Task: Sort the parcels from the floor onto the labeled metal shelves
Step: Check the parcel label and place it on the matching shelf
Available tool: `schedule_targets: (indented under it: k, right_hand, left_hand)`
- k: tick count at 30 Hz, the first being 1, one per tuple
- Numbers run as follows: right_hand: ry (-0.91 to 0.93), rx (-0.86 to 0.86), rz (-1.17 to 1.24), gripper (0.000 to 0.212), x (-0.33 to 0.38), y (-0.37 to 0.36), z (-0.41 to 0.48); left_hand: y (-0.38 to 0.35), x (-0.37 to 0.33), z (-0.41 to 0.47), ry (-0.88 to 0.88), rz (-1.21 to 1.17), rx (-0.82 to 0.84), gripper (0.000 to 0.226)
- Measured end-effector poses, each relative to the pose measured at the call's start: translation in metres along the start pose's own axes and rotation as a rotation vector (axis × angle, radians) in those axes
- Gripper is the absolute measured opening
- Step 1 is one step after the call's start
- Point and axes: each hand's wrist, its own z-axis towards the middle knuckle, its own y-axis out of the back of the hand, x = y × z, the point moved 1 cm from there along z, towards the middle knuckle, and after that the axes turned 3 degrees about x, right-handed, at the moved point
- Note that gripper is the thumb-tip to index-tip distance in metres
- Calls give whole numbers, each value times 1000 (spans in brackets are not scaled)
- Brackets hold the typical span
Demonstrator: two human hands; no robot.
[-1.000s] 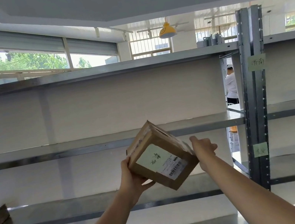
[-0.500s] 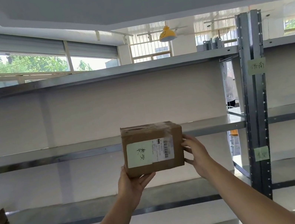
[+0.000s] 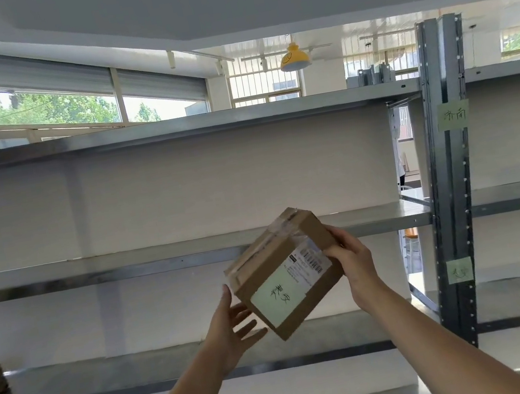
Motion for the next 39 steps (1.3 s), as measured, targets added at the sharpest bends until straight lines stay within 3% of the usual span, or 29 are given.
schedule_targets:
  k: [2,3,6,10,16,18,21,22,26,32,39]
  right_hand:
    - [17,47,-63,39,3,2,-1]
    - [23,80,-89,39,3,1,0]
    - [29,156,-131,44,3,-5,3]
    - [78,105,-205,55,0,-14,11]
    - [21,79,149,101,-11,-20,13]
    - [15,24,257,90,-17,-21,14]
    - [26,0,203,33,-20,-24,12]
    - [47,27,135,27,-21,-28,9]
    - [50,117,-22,34,-25,-49,3]
    - [15,221,-99,37,-45,-68,9]
    - [-109,498,22,45,-77,-129,7]
  left_hand:
    - [4,0,4,39,-23,74,91]
    - [2,0,3,46,-27,102,91]
    - [-5,2,5,21,-2,93,62]
    - [-12,12,11,-4,-81,60,54]
    - [-23,18,16,-104,-177,138,49]
    - [-24,15,17,-127,-202,151,49]
    - [-26,12,18,-122,-227,144,55]
    - [-27,11,18,-133,-226,132,55]
    - [-27,3,9,-231,-158,104,41]
    - [19,-21,9,-326,192,-116,30]
    - [89,-57,-12,-503,55,-82,41]
